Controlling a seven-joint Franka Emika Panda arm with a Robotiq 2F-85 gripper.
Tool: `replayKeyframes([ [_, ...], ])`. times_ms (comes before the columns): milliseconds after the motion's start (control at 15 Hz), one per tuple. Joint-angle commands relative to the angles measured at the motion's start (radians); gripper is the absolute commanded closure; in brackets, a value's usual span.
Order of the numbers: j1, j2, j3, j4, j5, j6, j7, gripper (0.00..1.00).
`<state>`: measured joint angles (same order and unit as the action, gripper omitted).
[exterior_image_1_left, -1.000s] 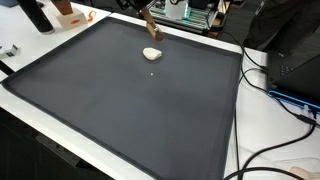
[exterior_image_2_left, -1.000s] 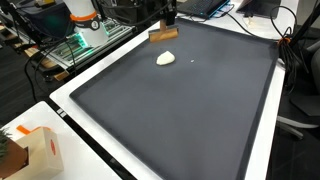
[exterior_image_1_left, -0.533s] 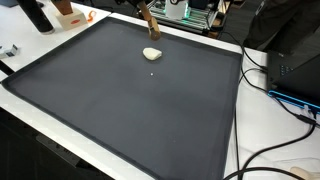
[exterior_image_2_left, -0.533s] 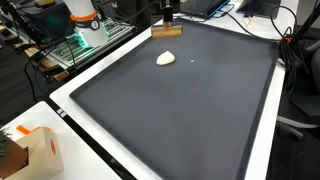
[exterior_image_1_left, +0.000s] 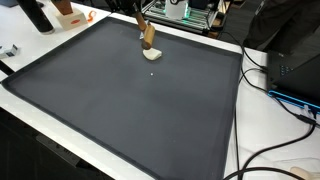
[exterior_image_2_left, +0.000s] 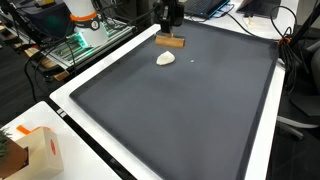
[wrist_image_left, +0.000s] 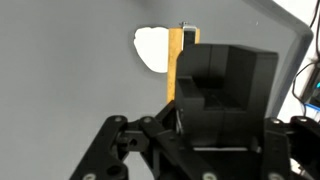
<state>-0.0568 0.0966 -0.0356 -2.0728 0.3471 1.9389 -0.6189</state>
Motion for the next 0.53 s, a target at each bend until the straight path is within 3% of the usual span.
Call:
replayKeyframes([
  [0,0.005,-0.001,0.001,-0.031,-0.039,0.099,0.195,0.81],
  [467,0.034,-0.01,0.008,-0.063,-0.251,0.135,0.529,0.81],
])
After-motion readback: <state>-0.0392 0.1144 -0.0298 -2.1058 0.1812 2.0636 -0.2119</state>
